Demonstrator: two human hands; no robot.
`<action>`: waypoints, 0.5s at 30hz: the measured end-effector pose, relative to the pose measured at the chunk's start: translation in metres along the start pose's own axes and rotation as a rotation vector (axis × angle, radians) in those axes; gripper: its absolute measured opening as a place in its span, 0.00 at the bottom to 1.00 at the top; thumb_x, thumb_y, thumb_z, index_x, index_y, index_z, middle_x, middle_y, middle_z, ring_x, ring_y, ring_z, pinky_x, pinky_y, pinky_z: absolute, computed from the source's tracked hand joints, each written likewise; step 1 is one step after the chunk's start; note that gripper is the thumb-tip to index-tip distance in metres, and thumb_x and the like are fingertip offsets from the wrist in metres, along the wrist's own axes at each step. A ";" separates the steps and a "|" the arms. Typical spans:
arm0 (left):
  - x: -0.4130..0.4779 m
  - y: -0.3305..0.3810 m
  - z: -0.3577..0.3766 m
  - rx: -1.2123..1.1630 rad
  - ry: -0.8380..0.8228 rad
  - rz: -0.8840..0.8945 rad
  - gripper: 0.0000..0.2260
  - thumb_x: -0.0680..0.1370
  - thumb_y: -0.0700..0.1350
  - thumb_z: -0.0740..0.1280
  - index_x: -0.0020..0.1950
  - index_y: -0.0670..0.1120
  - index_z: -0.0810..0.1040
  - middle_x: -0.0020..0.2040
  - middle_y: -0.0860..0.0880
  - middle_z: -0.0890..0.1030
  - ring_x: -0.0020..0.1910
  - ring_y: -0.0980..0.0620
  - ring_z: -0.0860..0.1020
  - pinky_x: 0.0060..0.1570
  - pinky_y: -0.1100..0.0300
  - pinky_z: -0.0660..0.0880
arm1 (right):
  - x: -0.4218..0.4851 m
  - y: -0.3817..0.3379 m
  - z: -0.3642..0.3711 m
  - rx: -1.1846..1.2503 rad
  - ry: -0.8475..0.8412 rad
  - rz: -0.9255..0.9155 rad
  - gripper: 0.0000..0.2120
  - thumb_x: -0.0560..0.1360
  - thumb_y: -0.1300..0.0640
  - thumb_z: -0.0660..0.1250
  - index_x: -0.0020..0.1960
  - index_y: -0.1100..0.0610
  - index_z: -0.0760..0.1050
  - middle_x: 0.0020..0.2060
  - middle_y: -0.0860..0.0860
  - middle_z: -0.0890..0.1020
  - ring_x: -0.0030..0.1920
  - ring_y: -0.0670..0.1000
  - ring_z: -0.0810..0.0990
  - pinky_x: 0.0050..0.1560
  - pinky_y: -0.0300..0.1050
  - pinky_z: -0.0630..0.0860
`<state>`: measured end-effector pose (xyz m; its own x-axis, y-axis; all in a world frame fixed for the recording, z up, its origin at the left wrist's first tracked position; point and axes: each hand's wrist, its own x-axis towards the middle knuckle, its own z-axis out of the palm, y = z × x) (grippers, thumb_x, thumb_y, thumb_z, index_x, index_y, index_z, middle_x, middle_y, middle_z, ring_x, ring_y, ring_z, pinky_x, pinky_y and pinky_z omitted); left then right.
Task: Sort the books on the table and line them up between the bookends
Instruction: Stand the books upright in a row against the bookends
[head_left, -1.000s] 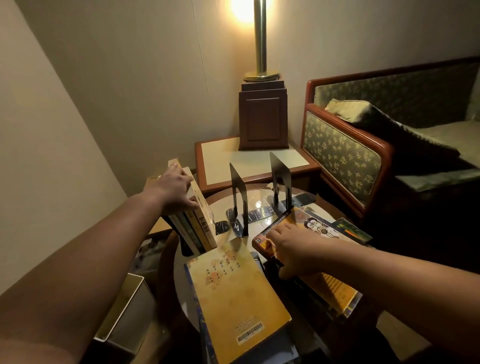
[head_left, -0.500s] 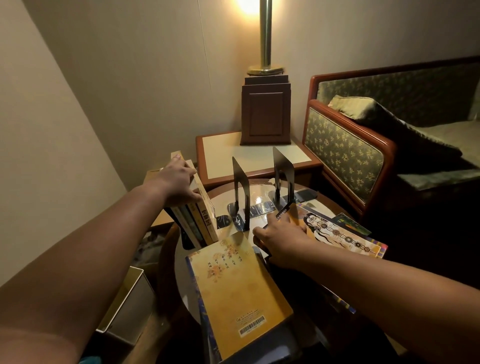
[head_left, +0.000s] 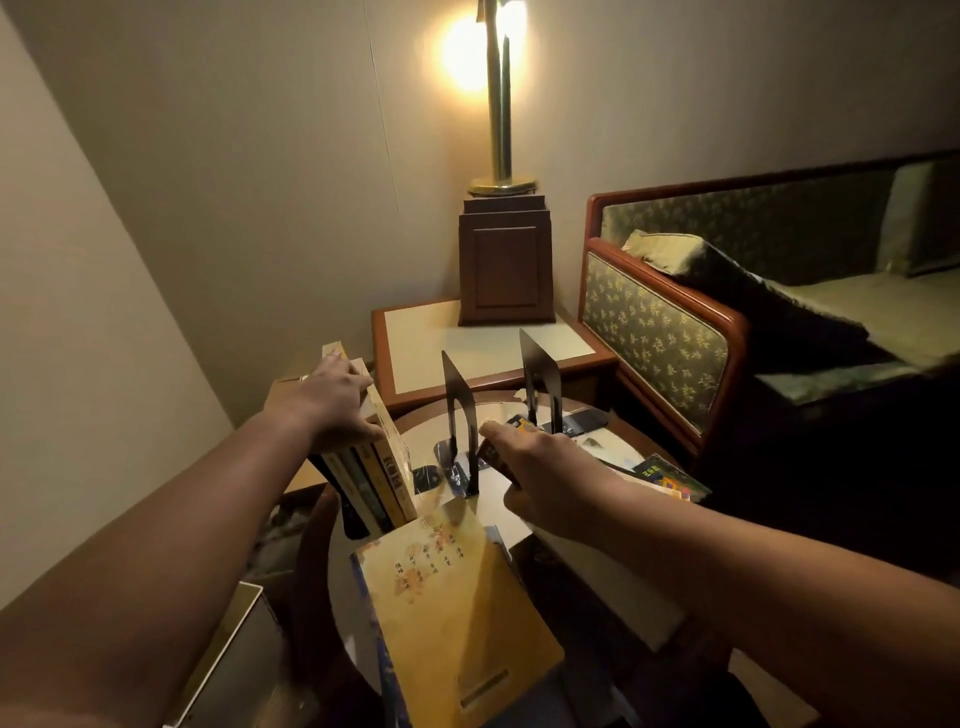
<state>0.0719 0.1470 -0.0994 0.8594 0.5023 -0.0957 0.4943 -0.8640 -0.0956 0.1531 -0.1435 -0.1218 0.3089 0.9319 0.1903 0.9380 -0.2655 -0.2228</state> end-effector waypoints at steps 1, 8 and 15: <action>0.000 0.000 0.000 -0.001 0.000 -0.002 0.40 0.72 0.63 0.71 0.78 0.48 0.62 0.78 0.44 0.59 0.79 0.41 0.46 0.75 0.40 0.53 | -0.001 -0.001 -0.009 0.022 0.036 -0.019 0.28 0.74 0.64 0.69 0.71 0.59 0.65 0.55 0.57 0.81 0.50 0.54 0.82 0.40 0.33 0.77; -0.005 0.005 -0.001 0.003 0.012 -0.023 0.39 0.72 0.63 0.70 0.78 0.49 0.61 0.79 0.45 0.57 0.80 0.43 0.45 0.76 0.41 0.53 | 0.018 0.002 -0.065 0.062 0.322 -0.030 0.34 0.72 0.62 0.73 0.74 0.60 0.63 0.54 0.60 0.83 0.50 0.55 0.84 0.42 0.30 0.76; -0.008 0.007 -0.002 -0.005 0.014 -0.041 0.40 0.72 0.64 0.70 0.79 0.50 0.60 0.80 0.47 0.55 0.80 0.44 0.44 0.75 0.41 0.53 | 0.064 -0.005 -0.116 0.268 0.742 0.052 0.30 0.71 0.57 0.75 0.70 0.57 0.69 0.54 0.51 0.83 0.48 0.44 0.81 0.37 0.18 0.69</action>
<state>0.0686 0.1365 -0.0972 0.8403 0.5365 -0.0779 0.5295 -0.8430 -0.0942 0.1866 -0.1117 0.0018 0.4638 0.4863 0.7405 0.8789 -0.1476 -0.4535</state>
